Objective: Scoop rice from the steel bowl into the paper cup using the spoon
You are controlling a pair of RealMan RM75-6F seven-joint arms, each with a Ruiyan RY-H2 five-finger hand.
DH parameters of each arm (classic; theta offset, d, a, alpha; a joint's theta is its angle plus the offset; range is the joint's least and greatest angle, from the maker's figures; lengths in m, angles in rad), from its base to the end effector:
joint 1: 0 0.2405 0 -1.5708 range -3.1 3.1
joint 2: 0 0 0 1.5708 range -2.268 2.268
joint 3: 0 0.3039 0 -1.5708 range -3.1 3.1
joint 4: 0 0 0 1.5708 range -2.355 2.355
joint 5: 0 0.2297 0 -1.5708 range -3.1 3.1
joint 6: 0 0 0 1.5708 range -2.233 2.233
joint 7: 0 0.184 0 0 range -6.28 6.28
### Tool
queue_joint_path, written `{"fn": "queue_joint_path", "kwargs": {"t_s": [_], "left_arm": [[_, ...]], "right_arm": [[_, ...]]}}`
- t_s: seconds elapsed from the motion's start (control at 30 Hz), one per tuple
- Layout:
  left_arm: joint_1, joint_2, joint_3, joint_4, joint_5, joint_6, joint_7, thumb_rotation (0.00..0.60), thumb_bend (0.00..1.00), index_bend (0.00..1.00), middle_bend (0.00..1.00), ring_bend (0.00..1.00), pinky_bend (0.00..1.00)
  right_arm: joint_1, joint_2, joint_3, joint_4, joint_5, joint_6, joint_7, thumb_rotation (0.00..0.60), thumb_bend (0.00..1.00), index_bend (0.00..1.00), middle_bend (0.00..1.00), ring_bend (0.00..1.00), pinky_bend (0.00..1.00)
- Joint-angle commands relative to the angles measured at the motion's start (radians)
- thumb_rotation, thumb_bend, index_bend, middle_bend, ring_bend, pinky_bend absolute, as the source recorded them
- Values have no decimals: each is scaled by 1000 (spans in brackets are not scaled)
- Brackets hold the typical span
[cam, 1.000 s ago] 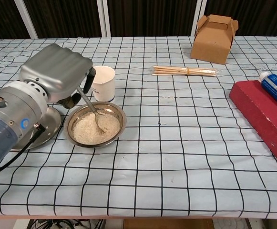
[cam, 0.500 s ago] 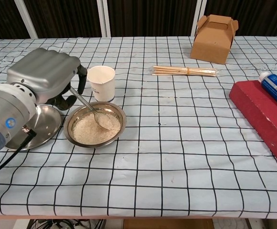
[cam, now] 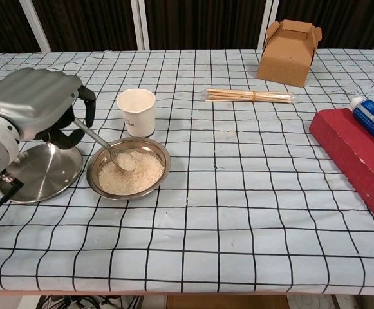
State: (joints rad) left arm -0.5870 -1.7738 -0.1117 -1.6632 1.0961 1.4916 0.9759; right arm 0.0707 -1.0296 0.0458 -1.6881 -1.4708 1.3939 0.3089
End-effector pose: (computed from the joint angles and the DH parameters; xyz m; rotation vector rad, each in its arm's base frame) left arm -0.1534 0.3304 -0.0595 -1.6148 -0.6582 -0.7797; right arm -0.3658 -0.2184 0.1729 1.2718 -1.2206 1.0416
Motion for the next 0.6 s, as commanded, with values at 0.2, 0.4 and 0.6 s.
{"fn": "queue_joint_path", "kwargs": {"t_s": [0.2,0.4,0.6], "left_arm": [[17,13,-16,-9,15,-5,-44,600,505,802,1000,1000,1000],[20,22,-39,-30,12,-11,-50,600,505,802,1000,1000,1000],[14,37,-75,-63,-3,-17,-41,600,505,802,1000,1000,1000]], "right_arm": [[-1,-1,0,0,0,1,-3,600,162,0,0,0,176],[-1,-1,0,1,0,2,-4,600,163,0,0,0,176],[0,-1,0,1,1,1,-3,600,163,0,0,0,176]]}}
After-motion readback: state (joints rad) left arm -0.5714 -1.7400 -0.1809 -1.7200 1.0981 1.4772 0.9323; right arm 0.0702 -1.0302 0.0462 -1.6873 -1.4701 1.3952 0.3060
